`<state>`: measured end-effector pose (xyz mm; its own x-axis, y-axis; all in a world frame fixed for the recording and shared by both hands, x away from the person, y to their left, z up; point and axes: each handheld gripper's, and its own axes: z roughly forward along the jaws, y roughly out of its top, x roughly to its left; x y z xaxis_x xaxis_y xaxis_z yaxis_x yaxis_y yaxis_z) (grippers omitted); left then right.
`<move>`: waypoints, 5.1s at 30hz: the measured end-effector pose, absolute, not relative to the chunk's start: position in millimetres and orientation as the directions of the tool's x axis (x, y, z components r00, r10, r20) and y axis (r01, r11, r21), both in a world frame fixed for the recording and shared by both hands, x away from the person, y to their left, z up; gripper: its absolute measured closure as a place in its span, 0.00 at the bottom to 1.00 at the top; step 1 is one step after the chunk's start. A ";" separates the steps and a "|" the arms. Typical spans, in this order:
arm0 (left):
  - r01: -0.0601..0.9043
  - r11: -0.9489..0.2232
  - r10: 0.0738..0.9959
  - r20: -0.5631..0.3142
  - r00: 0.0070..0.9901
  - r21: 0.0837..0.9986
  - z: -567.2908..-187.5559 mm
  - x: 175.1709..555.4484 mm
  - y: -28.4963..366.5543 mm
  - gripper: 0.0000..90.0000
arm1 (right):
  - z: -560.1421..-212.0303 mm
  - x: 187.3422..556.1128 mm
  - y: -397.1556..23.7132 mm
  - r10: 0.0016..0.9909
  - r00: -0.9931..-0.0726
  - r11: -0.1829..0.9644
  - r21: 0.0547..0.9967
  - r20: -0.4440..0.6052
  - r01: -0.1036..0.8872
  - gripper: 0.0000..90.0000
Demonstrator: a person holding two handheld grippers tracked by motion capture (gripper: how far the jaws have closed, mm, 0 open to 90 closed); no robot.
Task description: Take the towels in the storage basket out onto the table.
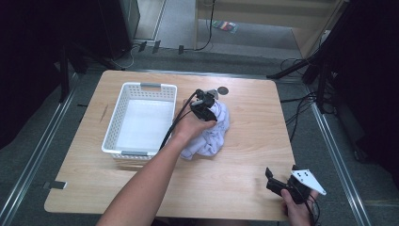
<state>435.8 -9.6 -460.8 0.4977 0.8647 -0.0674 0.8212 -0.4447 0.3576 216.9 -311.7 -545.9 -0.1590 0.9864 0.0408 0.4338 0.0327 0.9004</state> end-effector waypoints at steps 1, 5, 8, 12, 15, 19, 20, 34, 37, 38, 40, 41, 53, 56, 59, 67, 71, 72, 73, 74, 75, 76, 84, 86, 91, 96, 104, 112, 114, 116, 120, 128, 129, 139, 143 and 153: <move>0.822 -0.440 0.864 -0.077 0.497 0.362 -462.0 435.5 -9.8 0.46 | -545.9 217.0 -311.7 0.986 -0.159 0.033 0.900 0.040 0.434 0.01; 0.818 -0.422 0.874 -0.065 0.482 0.391 -458.9 432.9 -13.3 0.22 | -545.9 217.0 -311.4 0.986 -0.159 0.033 0.899 0.041 0.436 0.01; 0.823 -0.405 0.868 -0.116 0.483 0.398 -452.1 432.9 -12.2 0.10 | -546.0 217.0 -311.4 0.987 -0.158 0.032 0.899 0.041 0.436 0.01; 0.814 -0.438 0.845 -0.134 0.517 0.382 -445.7 430.7 -14.3 0.00 | -546.0 217.1 -311.3 0.987 -0.158 0.033 0.899 0.040 0.436 0.01; 0.807 -0.434 0.847 -0.123 0.517 0.401 -440.4 429.9 -12.2 0.00 | -546.0 217.3 -311.4 0.987 -0.156 0.032 0.899 0.041 0.437 0.01; 0.802 -0.434 0.851 -0.107 0.515 0.411 -434.8 428.6 -7.1 0.00 | -546.0 217.3 -311.4 0.987 -0.156 0.031 0.899 0.042 0.438 0.01; 0.799 -0.435 0.851 -0.103 0.516 0.415 -433.2 428.2 -5.1 0.00 | -546.1 217.5 -311.6 0.987 -0.157 0.033 0.899 0.040 0.436 0.01; 0.799 -0.367 0.884 -0.088 0.458 0.476 -410.9 424.5 32.6 0.00 | -546.1 217.8 -311.5 0.987 -0.155 0.034 0.898 0.038 0.438 0.01; 0.800 -0.346 0.891 -0.096 0.444 0.491 -408.7 423.3 42.0 0.00 | -546.1 217.7 -311.2 0.987 -0.156 0.036 0.898 0.037 0.439 0.01; 0.801 -0.339 0.894 -0.098 0.438 0.493 -408.1 422.8 44.0 0.00 | -546.2 217.8 -311.3 0.987 -0.155 0.036 0.898 0.036 0.438 0.01; 0.800 -0.328 0.896 -0.103 0.432 0.502 -406.1 421.5 50.5 0.00 | -546.1 217.9 -311.2 0.987 -0.155 0.036 0.898 0.036 0.439 0.01; 0.801 -0.328 0.896 -0.103 0.432 0.500 -405.3 420.9 52.6 0.00 | -546.1 217.8 -311.2 0.987 -0.155 0.038 0.897 0.035 0.440 0.01; 0.806 -0.292 0.920 -0.079 0.384 0.515 -406.6 413.6 95.3 0.00 | -546.1 218.2 -310.8 0.987 -0.157 0.040 0.896 0.033 0.442 0.01; 0.804 -0.280 0.925 -0.077 0.373 0.524 -406.2 411.7 105.7 0.00 | -546.1 218.1 -310.6 0.987 -0.157 0.041 0.895 0.032 0.444 0.01; 0.802 -0.273 0.928 -0.074 0.365 0.531 -404.8 409.3 116.1 0.00 | -546.0 218.1 -310.5 0.987 -0.156 0.042 0.895 0.031 0.444 0.01; 0.800 -0.244 0.940 -0.070 0.335 0.549 -402.8 400.2 143.8 0.00 | -546.1 218.1 -310.5 0.987 -0.155 0.042 0.895 0.031 0.444 0.01; 0.799 -0.230 0.945 -0.069 0.321 0.556 -403.6 394.1 161.8 0.00 | -546.1 218.1 -310.2 0.987 -0.156 0.044 0.895 0.029 0.445 0.01; 0.799 -0.223 0.947 -0.070 0.314 0.558 -404.2 393.0 164.6 0.00 | -546.0 218.1 -310.1 0.987 -0.155 0.044 0.894 0.029 0.446 0.01; 0.798 -0.222 0.948 -0.066 0.310 0.560 -404.7 391.6 169.0 0.00 | -546.1 218.3 -310.2 0.987 -0.157 0.047 0.895 0.027 0.443 0.01; 0.798 -0.213 0.950 -0.072 0.304 0.563 -405.6 390.1 172.8 0.00 | -546.0 218.3 -310.1 0.987 -0.156 0.047 0.895 0.026 0.444 0.01; 0.799 -0.205 0.952 -0.075 0.298 0.565 -406.3 388.3 177.4 0.00 | -546.0 218.2 -309.9 0.988 -0.154 0.045 0.894 0.027 0.446 0.01; 0.798 -0.203 0.953 -0.072 0.294 0.568 -406.9 387.0 180.0 0.00 | -546.0 218.1 -309.9 0.988 -0.154 0.045 0.894 0.027 0.446 0.01; 0.794 -0.175 0.962 -0.070 0.263 0.582 -407.8 373.7 207.1 0.00 | -546.1 218.5 -310.1 0.988 -0.155 0.048 0.894 0.024 0.446 0.01; 0.789 -0.166 0.964 -0.072 0.256 0.591 -408.4 370.4 212.3 0.00 | -546.1 218.5 -310.1 0.988 -0.155 0.048 0.894 0.024 0.446 0.01; 0.778 -0.152 0.968 -0.068 0.242 0.609 -408.2 359.9 224.9 0.00 | -546.1 218.5 -309.9 0.988 -0.153 0.048 0.893 0.024 0.447 0.01; 0.774 -0.134 0.974 -0.063 0.219 0.618 -410.7 349.5 240.7 0.00 | -546.1 218.6 -309.9 0.988 -0.154 0.048 0.893 0.024 0.448 0.01; 0.764 -0.107 0.979 -0.064 0.191 0.637 -417.1 328.0 264.7 0.00 | -546.1 218.7 -309.6 0.988 -0.152 0.047 0.892 0.025 0.450 0.01; 0.751 -0.072 0.984 -0.077 0.161 0.657 -426.1 301.6 288.3 0.00 | -546.3 219.2 -309.4 0.988 -0.151 0.051 0.891 0.020 0.451 0.01; 0.749 -0.056 0.985 -0.086 0.150 0.660 -430.2 294.9 293.8 0.00 | -546.2 219.3 -309.4 0.989 -0.149 0.049 0.890 0.022 0.453 0.01; 0.740 -0.048 0.987 -0.082 0.139 0.671 -434.5 288.8 298.5 0.00 | -546.3 219.4 -309.3 0.989 -0.149 0.049 0.890 0.021 0.454 0.01; 0.715 -0.010 0.987 -0.109 0.120 0.699 -442.8 273.4 314.3 0.00 | -546.3 219.5 -309.4 0.989 -0.149 0.048 0.889 0.022 0.455 0.01; 0.667 0.031 0.989 -0.119 0.086 0.745 -455.5 249.2 335.1 0.00 | -546.3 220.0 -309.4 0.989 -0.148 0.049 0.888 0.022 0.458 0.01; 0.664 0.034 0.989 -0.123 0.087 0.747 -457.6 246.8 337.5 0.00 | -546.3 220.0 -309.3 0.989 -0.147 0.048 0.888 0.022 0.458 0.01; 0.565 0.074 0.979 -0.168 0.116 0.822 -484.8 222.0 352.6 0.00 | -546.3 220.3 -309.4 0.989 -0.146 0.048 0.887 0.022 0.460 0.01; 0.535 0.074 0.977 -0.168 0.129 0.842 -494.3 213.1 355.0 0.00 | -546.4 220.4 -309.3 0.989 -0.145 0.048 0.886 0.021 0.461 0.01; 0.508 0.061 0.976 -0.158 0.150 0.859 -522.7 201.5 357.9 0.00 | -546.3 220.4 -309.3 0.990 -0.142 0.046 0.886 0.023 0.462 0.01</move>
